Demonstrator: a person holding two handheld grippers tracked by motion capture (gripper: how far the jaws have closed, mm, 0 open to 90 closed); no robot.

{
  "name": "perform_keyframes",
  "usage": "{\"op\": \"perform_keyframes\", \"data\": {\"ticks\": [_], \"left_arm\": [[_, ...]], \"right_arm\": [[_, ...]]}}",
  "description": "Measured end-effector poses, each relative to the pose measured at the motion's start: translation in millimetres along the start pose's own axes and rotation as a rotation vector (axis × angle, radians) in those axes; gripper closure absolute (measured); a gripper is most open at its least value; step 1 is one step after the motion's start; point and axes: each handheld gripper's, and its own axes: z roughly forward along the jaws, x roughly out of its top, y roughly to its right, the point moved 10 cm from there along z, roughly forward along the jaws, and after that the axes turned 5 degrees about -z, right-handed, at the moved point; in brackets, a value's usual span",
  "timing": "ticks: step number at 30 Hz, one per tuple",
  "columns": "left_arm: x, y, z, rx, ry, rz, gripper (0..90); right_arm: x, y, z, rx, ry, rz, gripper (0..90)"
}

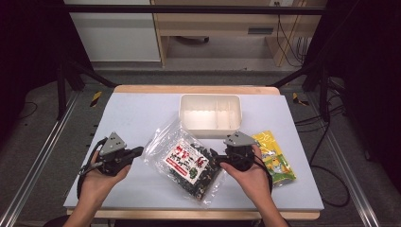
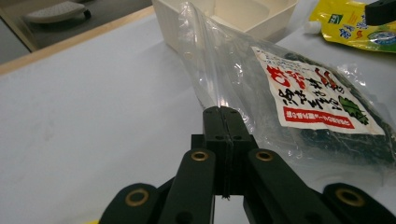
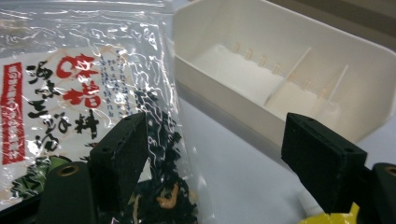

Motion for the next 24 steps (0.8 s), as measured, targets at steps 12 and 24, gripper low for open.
{"op": "perform_keyframes", "data": {"ticks": [12,24], "left_arm": [[44.4,10.4,8.6,-0.004,-0.007,0.110,90.0],[77.5,3.5,26.6,-0.065,0.003,0.092,90.0]], "right_arm": [[40.5,22.5,12.8,0.120,0.020,-0.053,18.2],[62.3,41.1,5.9,0.108,0.027,-0.073,15.7]]}}
